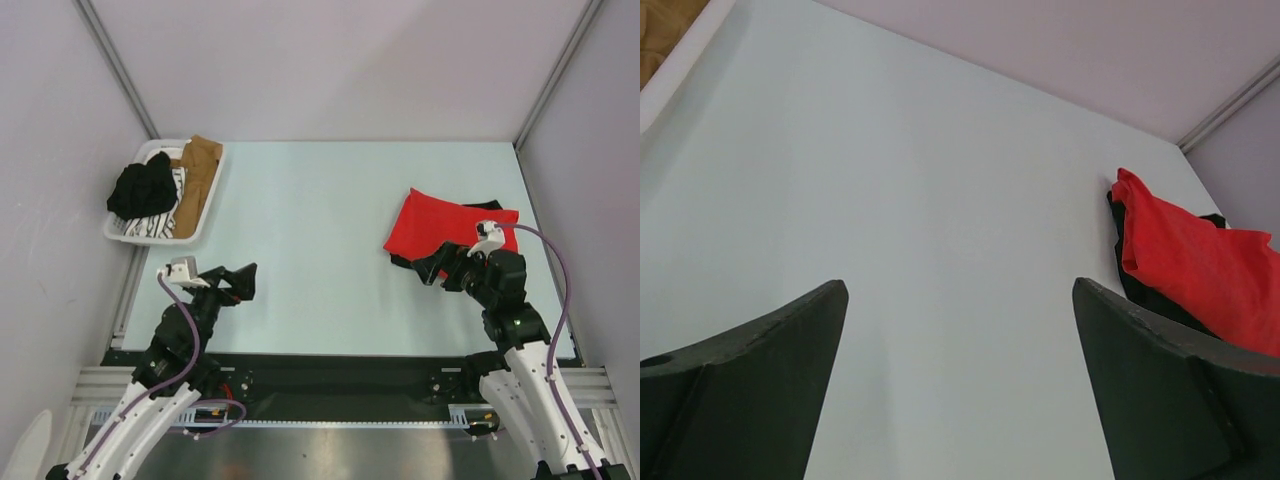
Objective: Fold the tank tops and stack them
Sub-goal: Neatly place the folded tank top to the corner
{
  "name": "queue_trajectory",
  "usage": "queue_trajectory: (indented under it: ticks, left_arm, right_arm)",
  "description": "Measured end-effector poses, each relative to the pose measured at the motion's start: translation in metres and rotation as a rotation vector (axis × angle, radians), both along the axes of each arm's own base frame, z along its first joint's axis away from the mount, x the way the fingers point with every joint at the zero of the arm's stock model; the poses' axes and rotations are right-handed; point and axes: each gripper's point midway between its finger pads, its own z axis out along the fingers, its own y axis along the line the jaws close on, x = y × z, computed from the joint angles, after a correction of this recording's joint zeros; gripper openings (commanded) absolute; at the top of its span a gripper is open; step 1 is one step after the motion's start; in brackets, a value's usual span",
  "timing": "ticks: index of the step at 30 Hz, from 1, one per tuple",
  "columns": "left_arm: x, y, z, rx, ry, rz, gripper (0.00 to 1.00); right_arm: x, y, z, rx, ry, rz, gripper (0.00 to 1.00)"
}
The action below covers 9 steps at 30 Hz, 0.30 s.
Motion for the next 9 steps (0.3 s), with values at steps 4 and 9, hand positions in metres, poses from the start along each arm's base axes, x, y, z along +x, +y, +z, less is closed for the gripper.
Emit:
queue_trajectory:
  ticks: [4, 9]
  left_arm:
    - [0.000, 0.001, -0.001, 0.005, 0.004, 0.006, 1.00]
    - [0.003, 0.000, -0.012, 0.040, 0.045, 0.010, 1.00]
  right_arm:
    - [0.000, 0.000, 0.000, -0.001, 0.000, -0.002, 0.94]
    - [0.001, -0.001, -0.001, 0.002, 0.005, -0.011, 0.97]
